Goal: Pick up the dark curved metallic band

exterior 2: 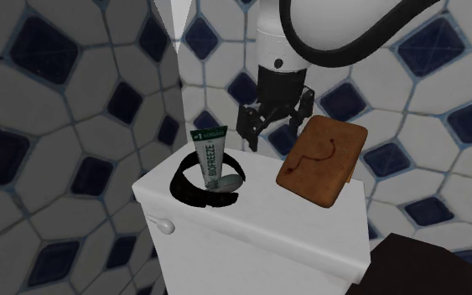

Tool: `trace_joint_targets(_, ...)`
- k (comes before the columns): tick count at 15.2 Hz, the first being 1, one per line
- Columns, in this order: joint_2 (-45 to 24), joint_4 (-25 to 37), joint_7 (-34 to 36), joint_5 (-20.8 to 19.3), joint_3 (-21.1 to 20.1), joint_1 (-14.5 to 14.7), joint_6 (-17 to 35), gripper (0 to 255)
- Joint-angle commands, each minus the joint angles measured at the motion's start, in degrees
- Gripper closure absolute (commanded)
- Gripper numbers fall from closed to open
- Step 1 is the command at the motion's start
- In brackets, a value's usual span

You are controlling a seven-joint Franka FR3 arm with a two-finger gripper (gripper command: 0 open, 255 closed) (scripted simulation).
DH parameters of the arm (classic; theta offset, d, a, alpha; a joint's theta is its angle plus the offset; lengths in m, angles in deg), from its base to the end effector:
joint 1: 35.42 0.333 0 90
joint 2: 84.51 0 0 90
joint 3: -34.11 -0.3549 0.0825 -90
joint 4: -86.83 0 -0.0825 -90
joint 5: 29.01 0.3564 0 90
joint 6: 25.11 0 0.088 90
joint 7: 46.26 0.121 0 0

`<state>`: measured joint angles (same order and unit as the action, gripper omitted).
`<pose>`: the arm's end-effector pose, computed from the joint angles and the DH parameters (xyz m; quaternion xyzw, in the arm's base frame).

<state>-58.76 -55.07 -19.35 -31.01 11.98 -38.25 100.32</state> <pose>0.3629 0.1380 0.4872 0.9908 -0.0688 0.0969 0.0650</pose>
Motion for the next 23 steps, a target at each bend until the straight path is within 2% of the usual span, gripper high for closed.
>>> trace_joint_targets(1,-4.72,1.42,4.53,-3.35,-3.22,-1.63,3.91,0)
trace_joint_targets(6,-16.32,5.78,17.20,-16.18,-9.69,-6.46,10.19,0)
trace_joint_targets(15,-20.63,3.72,22.36,-21.65,-10.51,-7.47,15.06,0)
trace_joint_targets(16,-20.79,3.80,22.52,-21.79,-10.56,-7.48,15.07,255)
trace_joint_targets(23,-20.73,3.77,22.50,-21.74,-10.57,-7.46,15.05,255)
